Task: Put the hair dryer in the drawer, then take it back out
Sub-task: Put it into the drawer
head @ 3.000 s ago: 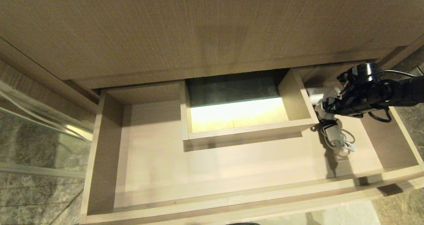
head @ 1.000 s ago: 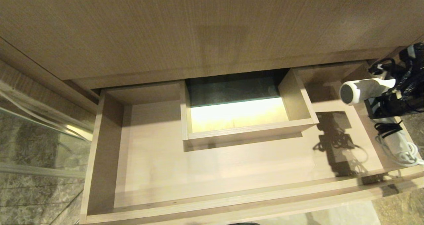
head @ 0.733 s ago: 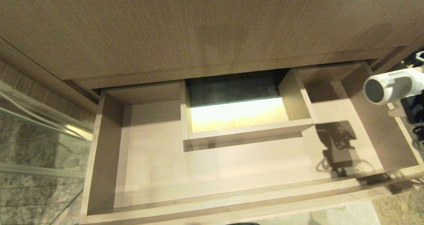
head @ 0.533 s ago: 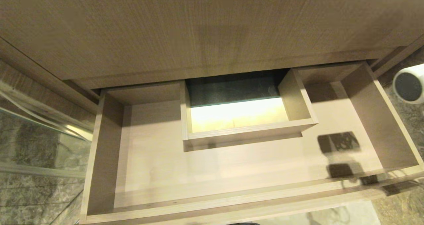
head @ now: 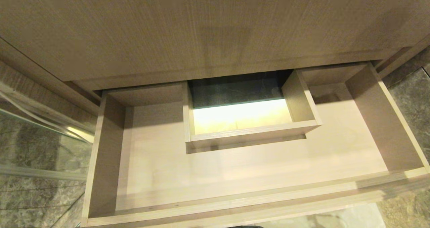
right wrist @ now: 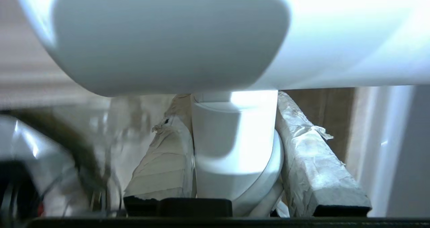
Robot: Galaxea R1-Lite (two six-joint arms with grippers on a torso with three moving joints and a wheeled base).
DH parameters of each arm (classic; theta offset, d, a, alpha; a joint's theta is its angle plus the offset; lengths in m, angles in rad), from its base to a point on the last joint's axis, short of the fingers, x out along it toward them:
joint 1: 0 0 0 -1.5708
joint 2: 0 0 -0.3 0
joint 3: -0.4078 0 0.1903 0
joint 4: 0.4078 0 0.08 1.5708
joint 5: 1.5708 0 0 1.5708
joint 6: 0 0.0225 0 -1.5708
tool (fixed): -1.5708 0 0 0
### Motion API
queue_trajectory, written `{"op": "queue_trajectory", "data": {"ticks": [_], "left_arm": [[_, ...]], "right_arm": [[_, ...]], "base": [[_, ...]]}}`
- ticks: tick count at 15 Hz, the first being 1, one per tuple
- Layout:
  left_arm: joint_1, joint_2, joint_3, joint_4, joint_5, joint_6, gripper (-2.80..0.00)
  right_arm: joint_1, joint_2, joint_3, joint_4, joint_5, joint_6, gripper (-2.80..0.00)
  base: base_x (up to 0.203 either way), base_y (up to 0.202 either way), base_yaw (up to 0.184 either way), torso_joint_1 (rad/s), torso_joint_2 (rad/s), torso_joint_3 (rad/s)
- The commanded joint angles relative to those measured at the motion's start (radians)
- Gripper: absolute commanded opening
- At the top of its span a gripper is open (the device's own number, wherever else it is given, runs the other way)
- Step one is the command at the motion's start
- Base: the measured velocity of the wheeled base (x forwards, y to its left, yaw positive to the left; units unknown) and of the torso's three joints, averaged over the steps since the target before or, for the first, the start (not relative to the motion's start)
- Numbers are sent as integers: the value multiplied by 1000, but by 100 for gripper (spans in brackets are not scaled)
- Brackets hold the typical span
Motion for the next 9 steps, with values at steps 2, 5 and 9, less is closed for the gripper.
{"op": "queue_trajectory", "data": {"ticks": [2,5,9], "left_arm": [[0,0,0,-1,0,0,-280],[0,0,0,-1,0,0,-280],[0,1,0,-1,0,0,-280]], "right_arm": [[-53,-49,-55,-66,-2,-3,-280],[-78,-97,-77,-58,-1,-3,-280],[-93,-138,-80,-46,0,-6,-280]], "base": [[0,0,0,0,0,0],[0,0,0,0,0,0],[0,0,0,0,0,0]]}}
